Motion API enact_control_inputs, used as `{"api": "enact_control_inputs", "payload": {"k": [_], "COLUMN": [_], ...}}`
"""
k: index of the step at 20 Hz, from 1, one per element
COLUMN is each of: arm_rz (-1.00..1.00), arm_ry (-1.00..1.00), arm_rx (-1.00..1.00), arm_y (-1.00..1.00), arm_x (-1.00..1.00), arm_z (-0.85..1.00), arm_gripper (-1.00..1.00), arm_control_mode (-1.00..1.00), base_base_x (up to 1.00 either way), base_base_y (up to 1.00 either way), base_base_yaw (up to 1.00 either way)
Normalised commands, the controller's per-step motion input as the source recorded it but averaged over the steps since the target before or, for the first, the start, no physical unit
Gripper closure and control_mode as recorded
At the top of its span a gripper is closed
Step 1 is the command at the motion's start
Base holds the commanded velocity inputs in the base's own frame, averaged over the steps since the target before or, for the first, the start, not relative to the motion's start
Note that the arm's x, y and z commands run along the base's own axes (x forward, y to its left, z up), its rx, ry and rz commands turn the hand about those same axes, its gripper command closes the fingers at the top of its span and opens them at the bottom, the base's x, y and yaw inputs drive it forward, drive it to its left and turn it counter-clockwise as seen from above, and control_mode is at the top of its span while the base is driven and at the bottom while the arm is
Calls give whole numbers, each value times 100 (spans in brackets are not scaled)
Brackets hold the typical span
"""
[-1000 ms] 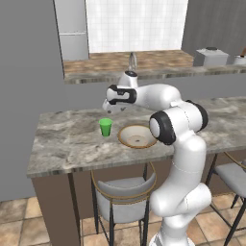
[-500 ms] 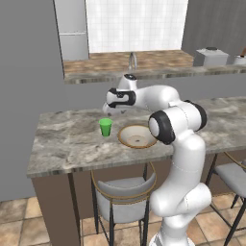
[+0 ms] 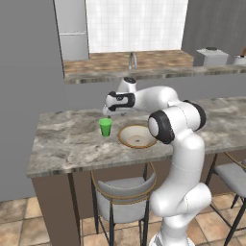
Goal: Place the cup inside the bowl on the dining table and move the bowl to any counter.
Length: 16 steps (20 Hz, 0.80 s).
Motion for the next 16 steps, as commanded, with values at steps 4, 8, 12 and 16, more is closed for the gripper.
{"api": "enact_control_inputs", "payload": {"k": [4,8,12,16], "arm_rz": [-4,-4,-4,-4], "arm_ry": [0,0,0,0], "arm_rx": [0,0,0,0], "arm_y": [10,10,14,8], "arm_x": [5,0,0,0], "arm_z": [-7,-4,-1,-4], "arm_gripper": [-100,-100,-100,-100], "arm_control_mode": [-100,-100,-100,-100], "base_base_x": [0,0,0,0], "base_base_y": [0,0,0,0], "base_base_yaw": [0,0,0,0]}}
